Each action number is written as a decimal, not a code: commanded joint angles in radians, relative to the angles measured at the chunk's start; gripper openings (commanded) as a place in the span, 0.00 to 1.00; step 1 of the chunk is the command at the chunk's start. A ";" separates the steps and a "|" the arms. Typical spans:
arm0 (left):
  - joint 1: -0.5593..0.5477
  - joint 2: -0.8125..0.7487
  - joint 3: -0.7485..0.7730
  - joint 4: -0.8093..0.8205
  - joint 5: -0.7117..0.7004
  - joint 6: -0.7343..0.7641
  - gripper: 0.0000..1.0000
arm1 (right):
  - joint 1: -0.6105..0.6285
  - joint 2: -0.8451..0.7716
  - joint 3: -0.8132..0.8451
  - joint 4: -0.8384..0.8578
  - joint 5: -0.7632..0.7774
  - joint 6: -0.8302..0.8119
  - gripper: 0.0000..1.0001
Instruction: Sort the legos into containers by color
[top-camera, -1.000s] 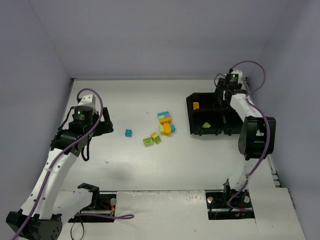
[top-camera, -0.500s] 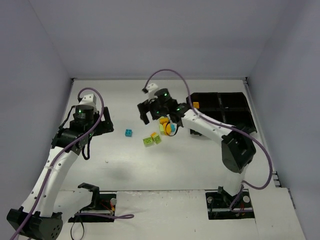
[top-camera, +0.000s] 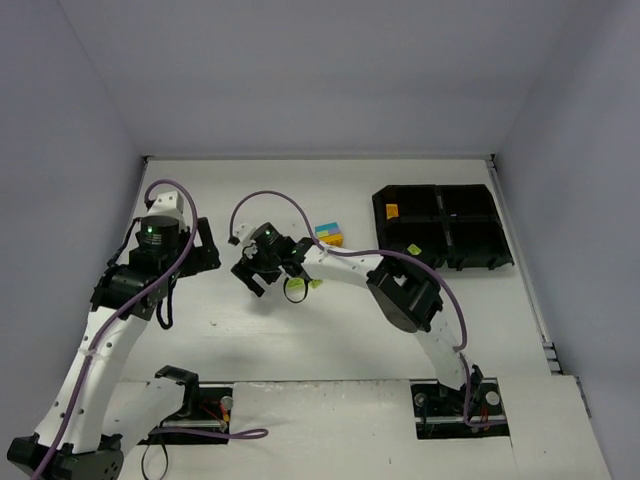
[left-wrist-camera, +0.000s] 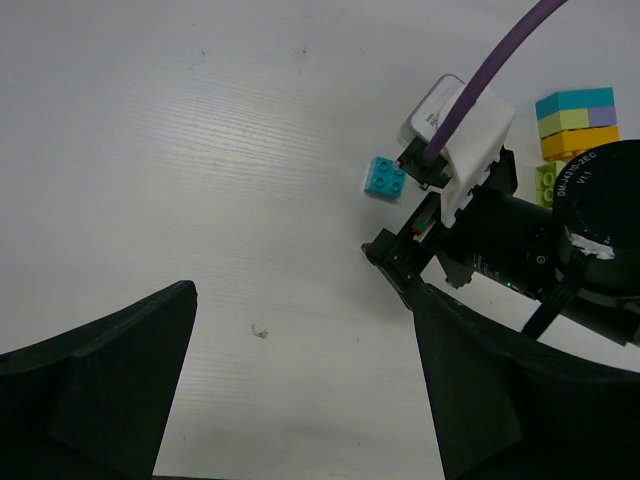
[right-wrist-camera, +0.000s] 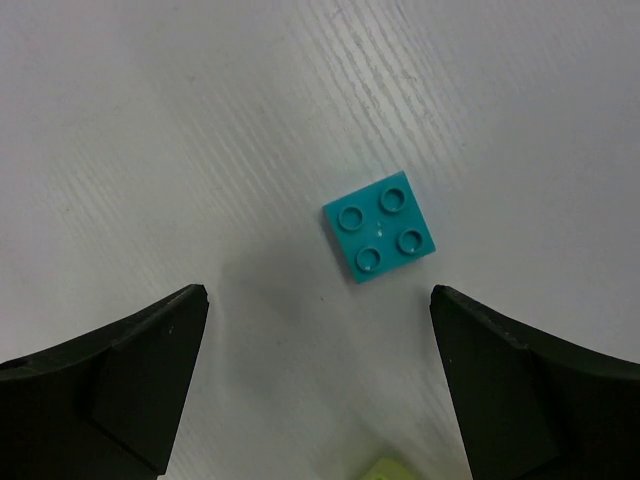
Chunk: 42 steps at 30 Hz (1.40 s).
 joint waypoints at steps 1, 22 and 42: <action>-0.006 -0.028 0.049 -0.011 -0.035 0.013 0.82 | -0.008 0.014 0.082 0.038 0.061 -0.046 0.89; -0.006 0.008 0.050 0.027 -0.018 0.013 0.82 | -0.097 -0.020 0.109 0.053 0.110 0.021 0.00; -0.024 0.127 0.073 0.150 0.025 0.024 0.82 | -0.852 -0.834 -0.568 -0.134 0.608 0.500 0.03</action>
